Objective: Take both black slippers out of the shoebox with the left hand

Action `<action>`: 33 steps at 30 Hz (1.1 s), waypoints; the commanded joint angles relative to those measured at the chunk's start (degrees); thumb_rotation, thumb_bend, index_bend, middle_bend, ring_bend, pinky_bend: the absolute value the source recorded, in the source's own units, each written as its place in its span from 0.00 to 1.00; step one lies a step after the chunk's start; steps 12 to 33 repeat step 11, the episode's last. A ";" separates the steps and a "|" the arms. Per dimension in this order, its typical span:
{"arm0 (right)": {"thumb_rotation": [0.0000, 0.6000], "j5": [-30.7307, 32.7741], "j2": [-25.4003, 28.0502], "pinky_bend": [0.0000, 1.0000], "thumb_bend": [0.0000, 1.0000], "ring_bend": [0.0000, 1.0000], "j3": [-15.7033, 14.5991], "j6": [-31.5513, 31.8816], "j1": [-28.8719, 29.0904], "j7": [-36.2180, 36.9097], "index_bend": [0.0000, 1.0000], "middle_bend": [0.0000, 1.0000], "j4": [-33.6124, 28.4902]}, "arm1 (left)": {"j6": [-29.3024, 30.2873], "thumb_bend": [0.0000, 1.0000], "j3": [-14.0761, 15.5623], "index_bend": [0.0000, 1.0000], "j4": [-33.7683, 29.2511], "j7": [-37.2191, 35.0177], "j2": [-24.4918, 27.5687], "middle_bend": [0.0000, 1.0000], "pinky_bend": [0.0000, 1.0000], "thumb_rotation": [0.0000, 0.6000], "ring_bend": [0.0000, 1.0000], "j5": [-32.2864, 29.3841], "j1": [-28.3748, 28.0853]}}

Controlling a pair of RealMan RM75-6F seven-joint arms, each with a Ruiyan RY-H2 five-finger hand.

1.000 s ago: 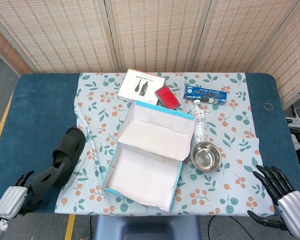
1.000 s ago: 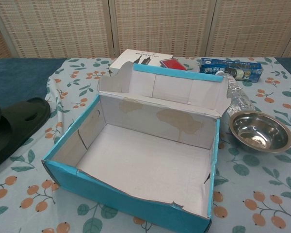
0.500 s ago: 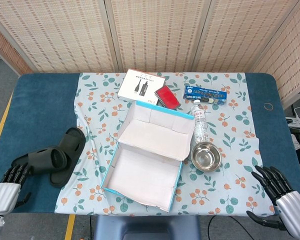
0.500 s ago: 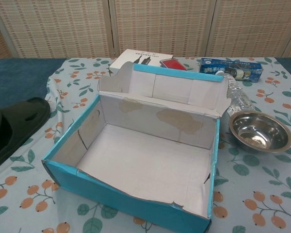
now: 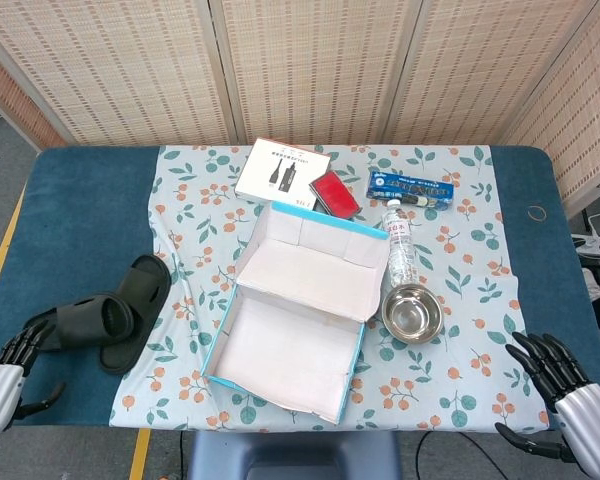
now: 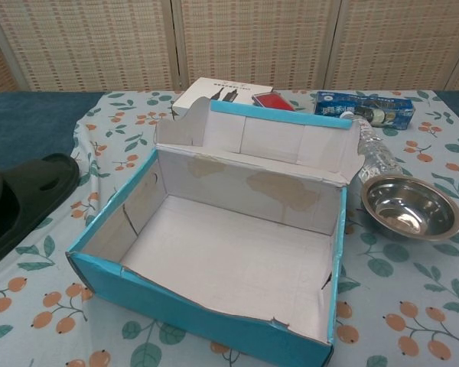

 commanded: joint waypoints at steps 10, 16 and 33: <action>0.69 3.45 -1.23 0.00 0.14 0.00 0.72 -4.38 -0.42 -8.45 0.00 0.00 -2.64 | 2.50 0.38 3.05 0.00 -22.95 23.68 8.41 0.00 0.11 1.00 0.00 8.00 2.25; 0.69 3.62 -1.24 0.00 0.14 0.00 0.75 -4.56 -0.41 -8.63 0.00 0.00 -2.74 | 3.03 0.39 2.79 0.00 -22.90 24.34 8.22 0.00 0.11 1.00 0.00 8.26 2.39; 0.69 3.62 -1.24 0.00 0.14 0.00 0.75 -4.56 -0.41 -8.63 0.00 0.00 -2.74 | 3.03 0.39 2.79 0.00 -22.90 24.34 8.22 0.00 0.11 1.00 0.00 8.26 2.39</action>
